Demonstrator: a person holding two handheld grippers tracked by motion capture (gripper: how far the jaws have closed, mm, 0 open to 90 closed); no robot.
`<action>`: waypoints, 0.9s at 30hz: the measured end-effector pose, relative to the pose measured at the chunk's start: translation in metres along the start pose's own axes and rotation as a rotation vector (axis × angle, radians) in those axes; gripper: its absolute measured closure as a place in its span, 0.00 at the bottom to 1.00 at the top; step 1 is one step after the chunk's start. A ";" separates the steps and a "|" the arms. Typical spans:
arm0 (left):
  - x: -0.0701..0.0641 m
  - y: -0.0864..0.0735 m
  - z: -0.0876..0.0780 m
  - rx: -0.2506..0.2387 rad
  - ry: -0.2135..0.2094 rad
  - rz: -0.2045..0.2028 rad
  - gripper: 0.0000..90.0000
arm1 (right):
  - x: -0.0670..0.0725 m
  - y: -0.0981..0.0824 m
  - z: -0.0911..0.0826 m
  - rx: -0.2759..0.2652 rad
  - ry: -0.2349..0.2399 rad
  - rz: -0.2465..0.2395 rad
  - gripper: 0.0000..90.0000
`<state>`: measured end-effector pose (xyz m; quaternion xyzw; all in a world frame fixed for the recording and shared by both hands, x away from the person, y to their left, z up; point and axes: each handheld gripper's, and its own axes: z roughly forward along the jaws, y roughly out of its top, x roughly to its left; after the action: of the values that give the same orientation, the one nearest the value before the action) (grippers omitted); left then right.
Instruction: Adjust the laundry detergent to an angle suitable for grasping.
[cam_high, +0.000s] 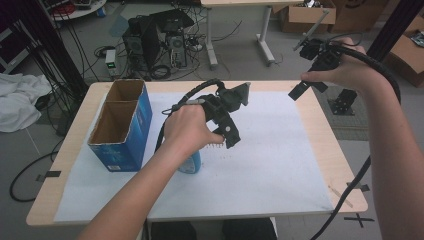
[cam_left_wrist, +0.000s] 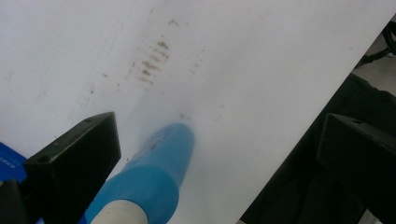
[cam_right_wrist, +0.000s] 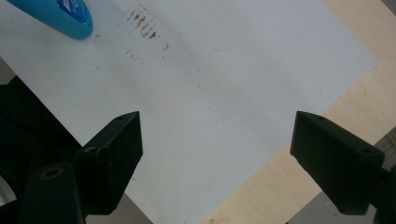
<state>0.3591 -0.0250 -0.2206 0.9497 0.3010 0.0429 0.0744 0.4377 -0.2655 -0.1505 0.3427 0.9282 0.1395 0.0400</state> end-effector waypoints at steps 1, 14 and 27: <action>0.000 0.000 0.000 -0.001 0.000 0.002 0.00 | 0.000 0.000 0.000 -0.003 0.000 0.000 0.19; -0.001 -0.002 -0.005 -0.007 0.000 -0.003 0.00 | -0.002 -0.005 0.001 -0.014 0.006 0.003 0.19; 0.002 -0.001 -0.008 -0.017 -0.005 -0.003 0.00 | -0.006 -0.010 0.001 -0.016 0.003 0.006 0.19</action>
<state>0.3587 -0.0221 -0.2134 0.9488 0.3017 0.0427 0.0833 0.4357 -0.2766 -0.1547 0.3447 0.9261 0.1476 0.0411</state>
